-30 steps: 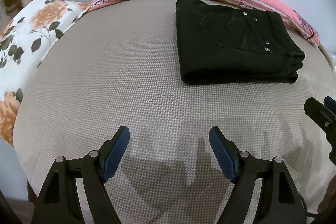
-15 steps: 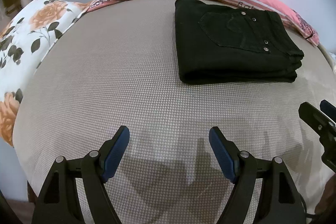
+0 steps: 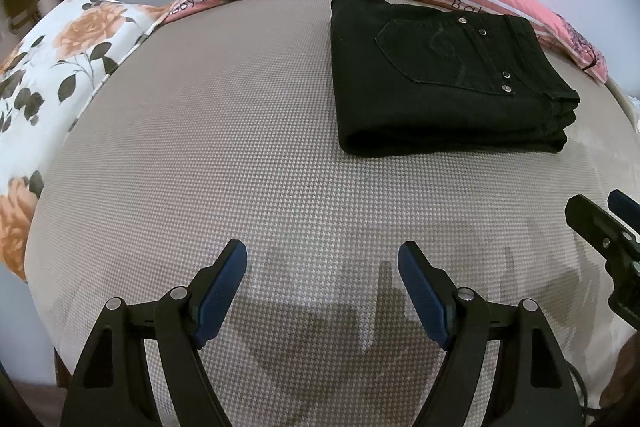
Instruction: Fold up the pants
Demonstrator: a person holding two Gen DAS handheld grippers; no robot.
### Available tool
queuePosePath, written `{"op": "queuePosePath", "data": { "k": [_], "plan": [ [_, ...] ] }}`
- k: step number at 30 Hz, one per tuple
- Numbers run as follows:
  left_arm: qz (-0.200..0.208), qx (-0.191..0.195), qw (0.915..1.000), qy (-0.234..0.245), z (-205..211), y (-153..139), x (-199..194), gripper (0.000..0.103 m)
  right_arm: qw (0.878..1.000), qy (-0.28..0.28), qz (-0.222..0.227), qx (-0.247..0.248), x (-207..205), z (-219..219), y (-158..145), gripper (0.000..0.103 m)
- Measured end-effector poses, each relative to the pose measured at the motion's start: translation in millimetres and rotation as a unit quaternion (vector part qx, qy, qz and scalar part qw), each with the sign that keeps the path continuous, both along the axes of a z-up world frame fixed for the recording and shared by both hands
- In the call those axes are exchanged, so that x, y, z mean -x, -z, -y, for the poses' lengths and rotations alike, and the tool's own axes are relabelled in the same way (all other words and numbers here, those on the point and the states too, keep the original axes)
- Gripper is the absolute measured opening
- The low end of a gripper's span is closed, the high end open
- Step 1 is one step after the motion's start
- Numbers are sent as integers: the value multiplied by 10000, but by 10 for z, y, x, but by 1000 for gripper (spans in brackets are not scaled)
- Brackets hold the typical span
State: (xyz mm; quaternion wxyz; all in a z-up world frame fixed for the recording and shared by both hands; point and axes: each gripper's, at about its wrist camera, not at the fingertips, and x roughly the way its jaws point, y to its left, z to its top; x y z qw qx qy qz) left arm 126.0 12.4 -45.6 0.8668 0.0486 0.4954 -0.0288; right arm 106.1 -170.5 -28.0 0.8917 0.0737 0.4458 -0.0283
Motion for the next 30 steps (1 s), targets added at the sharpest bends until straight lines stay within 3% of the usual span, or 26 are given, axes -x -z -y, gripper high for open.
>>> {"op": "queuePosePath", "data": {
  "k": [30],
  "plan": [
    [68, -197, 9996, 187, 63, 27, 32, 78, 9999, -97, -54, -18, 7, -13, 42, 89]
  ]
}}
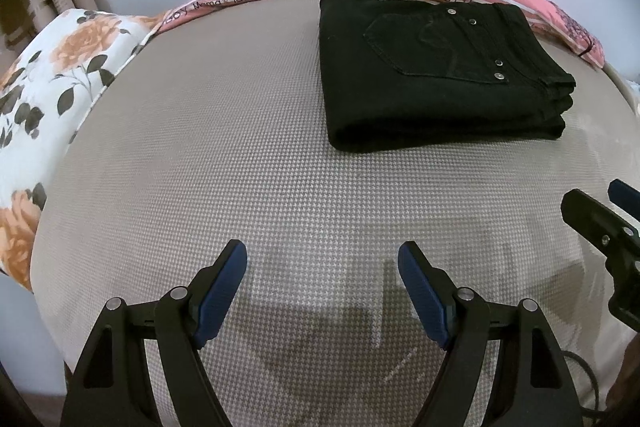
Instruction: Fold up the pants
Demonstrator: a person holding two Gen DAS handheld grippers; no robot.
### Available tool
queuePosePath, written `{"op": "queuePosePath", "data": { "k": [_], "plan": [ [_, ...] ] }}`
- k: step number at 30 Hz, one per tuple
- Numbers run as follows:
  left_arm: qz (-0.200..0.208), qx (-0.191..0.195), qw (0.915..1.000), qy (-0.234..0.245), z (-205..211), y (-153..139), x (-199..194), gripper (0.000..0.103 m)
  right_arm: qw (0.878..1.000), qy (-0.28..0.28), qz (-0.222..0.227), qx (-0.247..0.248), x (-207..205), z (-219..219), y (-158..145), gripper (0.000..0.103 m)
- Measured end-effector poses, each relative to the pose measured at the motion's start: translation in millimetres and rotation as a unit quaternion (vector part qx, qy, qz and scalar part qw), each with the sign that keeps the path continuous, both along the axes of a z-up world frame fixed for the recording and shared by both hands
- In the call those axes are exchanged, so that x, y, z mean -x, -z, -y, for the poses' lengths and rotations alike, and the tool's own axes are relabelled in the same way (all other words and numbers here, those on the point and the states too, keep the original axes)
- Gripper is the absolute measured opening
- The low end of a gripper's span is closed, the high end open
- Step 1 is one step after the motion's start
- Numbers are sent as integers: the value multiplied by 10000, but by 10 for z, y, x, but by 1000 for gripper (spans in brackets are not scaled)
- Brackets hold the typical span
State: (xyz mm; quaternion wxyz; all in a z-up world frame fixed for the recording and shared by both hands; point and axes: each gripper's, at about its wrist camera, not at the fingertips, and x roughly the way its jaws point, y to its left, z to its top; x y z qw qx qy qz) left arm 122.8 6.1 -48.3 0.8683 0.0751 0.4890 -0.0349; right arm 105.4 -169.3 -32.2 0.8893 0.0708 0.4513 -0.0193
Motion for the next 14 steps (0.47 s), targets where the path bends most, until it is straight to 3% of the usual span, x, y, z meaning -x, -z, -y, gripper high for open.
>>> {"op": "queuePosePath", "data": {
  "k": [14],
  "plan": [
    [-49, 23, 10000, 54, 11, 7, -14, 78, 10000, -6, -33, -68, -19, 21, 13, 89]
  ]
}}
